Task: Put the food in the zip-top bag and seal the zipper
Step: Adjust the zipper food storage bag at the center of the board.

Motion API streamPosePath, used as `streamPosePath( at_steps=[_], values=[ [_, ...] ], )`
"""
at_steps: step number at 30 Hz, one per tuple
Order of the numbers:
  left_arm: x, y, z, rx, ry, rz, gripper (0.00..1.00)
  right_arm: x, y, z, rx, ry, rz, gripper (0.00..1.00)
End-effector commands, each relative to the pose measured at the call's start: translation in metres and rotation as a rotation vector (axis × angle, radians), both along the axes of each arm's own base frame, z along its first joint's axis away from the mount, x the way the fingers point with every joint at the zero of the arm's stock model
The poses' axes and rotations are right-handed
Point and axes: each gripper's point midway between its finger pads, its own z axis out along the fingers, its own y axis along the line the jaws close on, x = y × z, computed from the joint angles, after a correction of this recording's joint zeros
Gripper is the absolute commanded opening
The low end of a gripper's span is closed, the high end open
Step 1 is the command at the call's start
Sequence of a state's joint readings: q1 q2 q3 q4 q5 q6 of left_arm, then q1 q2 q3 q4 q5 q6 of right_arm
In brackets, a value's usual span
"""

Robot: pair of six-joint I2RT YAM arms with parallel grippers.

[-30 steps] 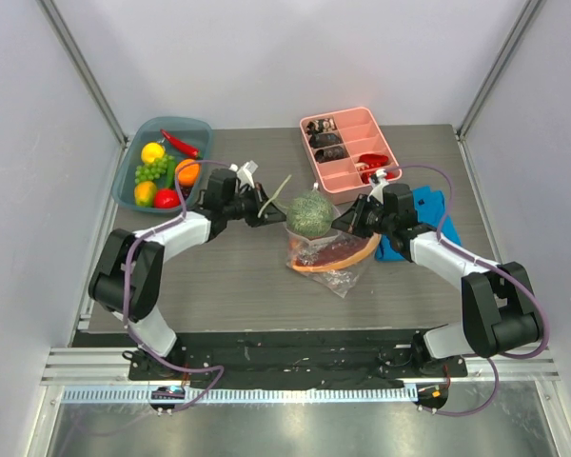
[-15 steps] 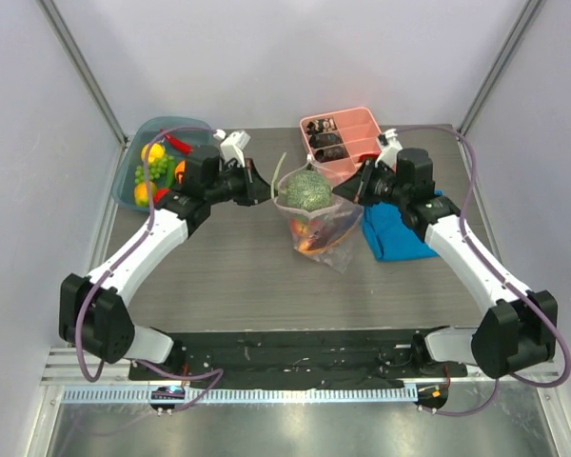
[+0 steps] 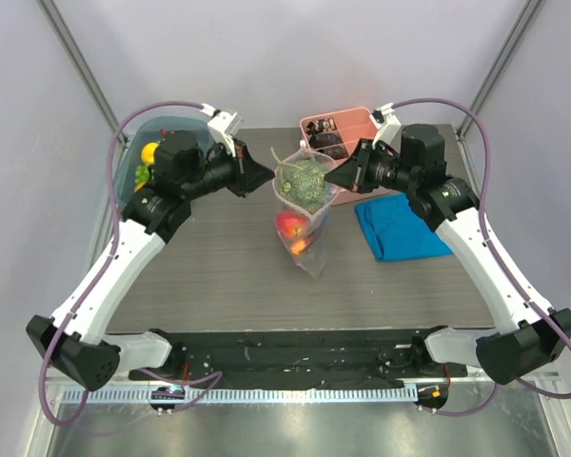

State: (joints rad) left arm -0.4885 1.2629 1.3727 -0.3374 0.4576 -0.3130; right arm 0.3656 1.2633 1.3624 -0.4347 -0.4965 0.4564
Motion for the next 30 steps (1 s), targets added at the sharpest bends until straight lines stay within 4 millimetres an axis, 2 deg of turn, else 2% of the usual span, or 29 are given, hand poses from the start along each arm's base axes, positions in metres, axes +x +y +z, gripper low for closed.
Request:
streamPosePath(
  at_steps=[1, 3, 4, 5, 7, 8, 9, 10, 12, 13, 14, 16, 17, 19, 20, 23, 25, 27, 30],
  values=[
    [-0.026, 0.000, 0.039, 0.003, -0.159, -0.078, 0.00, -0.014, 0.005, 0.018, 0.015, -0.034, 0.060, 0.01],
    [-0.021, 0.000, 0.003, 0.064, -0.072, -0.064, 0.00, -0.011, 0.006, -0.006, 0.007, 0.011, 0.054, 0.01],
    [-0.021, 0.003, -0.027, 0.117, -0.016, -0.058, 0.00, -0.009, 0.006, -0.045, -0.033, 0.073, 0.061, 0.01],
    [-0.020, 0.005, -0.040, 0.139, -0.001, -0.057, 0.00, -0.005, 0.006, -0.062, -0.062, 0.090, 0.058, 0.01],
    [-0.019, 0.012, -0.048, 0.150, -0.006, -0.012, 0.00, 0.000, 0.006, -0.083, -0.105, 0.113, 0.072, 0.01],
    [-0.023, 0.015, -0.047, 0.150, -0.004, -0.013, 0.00, 0.000, 0.006, -0.079, -0.105, 0.112, 0.080, 0.01],
    [-0.029, 0.017, -0.035, 0.131, -0.031, -0.021, 0.00, -0.003, 0.009, -0.069, -0.090, 0.091, 0.101, 0.01],
    [-0.036, 0.017, -0.031, 0.113, -0.044, -0.040, 0.00, -0.006, 0.007, -0.051, -0.080, 0.036, 0.103, 0.01],
    [-0.040, 0.017, -0.023, 0.084, -0.061, -0.044, 0.00, -0.010, 0.006, -0.045, -0.073, 0.005, 0.108, 0.01],
    [-0.043, 0.018, -0.025, 0.090, -0.049, -0.048, 0.04, -0.013, 0.006, -0.049, -0.077, 0.010, 0.116, 0.01],
    [-0.043, 0.020, -0.030, 0.102, -0.039, -0.056, 0.14, -0.014, 0.005, -0.051, -0.076, 0.015, 0.115, 0.01],
    [-0.044, 0.020, -0.036, 0.108, -0.028, -0.070, 0.22, -0.013, 0.006, -0.054, -0.072, 0.030, 0.117, 0.01],
    [-0.046, 0.018, -0.040, 0.111, -0.013, -0.090, 0.31, -0.012, 0.009, -0.053, -0.056, 0.045, 0.115, 0.01],
    [-0.047, 0.015, -0.048, 0.121, 0.025, -0.109, 0.40, -0.009, 0.012, -0.044, -0.032, 0.030, 0.119, 0.01],
    [-0.052, 0.014, -0.051, 0.119, 0.037, -0.135, 0.48, -0.008, 0.013, -0.042, -0.027, 0.027, 0.115, 0.01],
    [-0.069, 0.009, -0.054, 0.087, 0.021, -0.217, 0.61, -0.007, 0.015, -0.036, -0.006, 0.039, 0.113, 0.01],
    [-0.077, 0.012, -0.076, 0.120, 0.037, -0.247, 0.64, -0.007, 0.018, -0.032, 0.022, 0.047, 0.109, 0.01],
    [-0.083, 0.013, -0.088, 0.145, 0.022, -0.290, 0.67, -0.006, 0.018, -0.031, 0.027, 0.050, 0.103, 0.01],
    [-0.083, 0.013, -0.112, 0.207, -0.018, -0.346, 0.70, -0.008, 0.018, -0.030, 0.034, 0.054, 0.105, 0.01]
  ],
)
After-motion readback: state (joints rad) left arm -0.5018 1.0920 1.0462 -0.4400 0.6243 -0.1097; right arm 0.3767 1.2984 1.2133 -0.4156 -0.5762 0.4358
